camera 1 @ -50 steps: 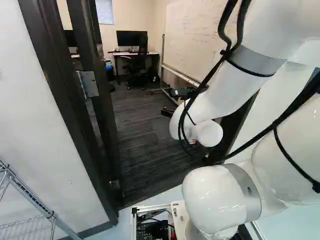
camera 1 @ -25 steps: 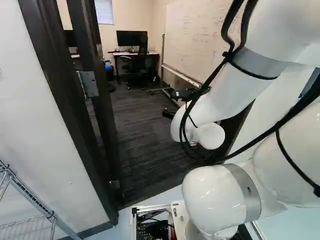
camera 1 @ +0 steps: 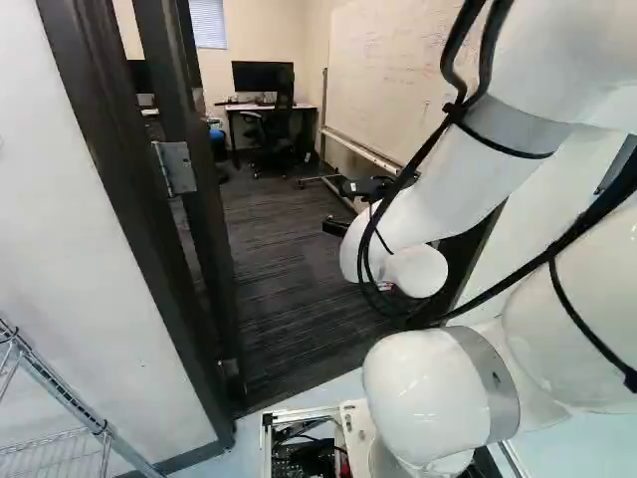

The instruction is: Open the door and move inside

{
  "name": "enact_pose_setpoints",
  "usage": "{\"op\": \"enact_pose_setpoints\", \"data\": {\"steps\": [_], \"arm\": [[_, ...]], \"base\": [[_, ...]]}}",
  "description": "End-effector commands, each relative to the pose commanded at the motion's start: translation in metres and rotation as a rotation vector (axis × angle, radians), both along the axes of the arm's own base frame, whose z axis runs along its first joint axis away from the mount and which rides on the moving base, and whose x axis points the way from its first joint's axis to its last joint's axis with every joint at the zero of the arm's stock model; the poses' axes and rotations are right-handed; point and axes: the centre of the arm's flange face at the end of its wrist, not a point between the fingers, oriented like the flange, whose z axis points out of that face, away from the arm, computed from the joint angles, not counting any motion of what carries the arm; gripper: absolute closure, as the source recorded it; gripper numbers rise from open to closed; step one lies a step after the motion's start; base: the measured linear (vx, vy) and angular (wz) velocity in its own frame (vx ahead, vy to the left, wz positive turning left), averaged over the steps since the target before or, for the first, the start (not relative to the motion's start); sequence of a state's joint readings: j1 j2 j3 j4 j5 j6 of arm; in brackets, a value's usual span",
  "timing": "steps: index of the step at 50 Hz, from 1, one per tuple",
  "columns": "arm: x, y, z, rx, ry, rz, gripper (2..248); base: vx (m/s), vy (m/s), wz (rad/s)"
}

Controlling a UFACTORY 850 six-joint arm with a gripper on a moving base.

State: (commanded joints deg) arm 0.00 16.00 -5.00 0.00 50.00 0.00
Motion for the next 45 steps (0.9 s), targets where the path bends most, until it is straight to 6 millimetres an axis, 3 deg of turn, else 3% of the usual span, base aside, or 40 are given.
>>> {"op": "enact_pose_setpoints", "data": {"steps": [27, 45], "arm": [[0.0, 0.0, 0.0, 0.0, 0.0, 0.0, 3], [0.0, 0.0, 0.0, 0.0, 0.0, 0.0, 3]], "base": [[0.011, 0.0, -0.001], [0.103, -0.002, 0.005]]}}
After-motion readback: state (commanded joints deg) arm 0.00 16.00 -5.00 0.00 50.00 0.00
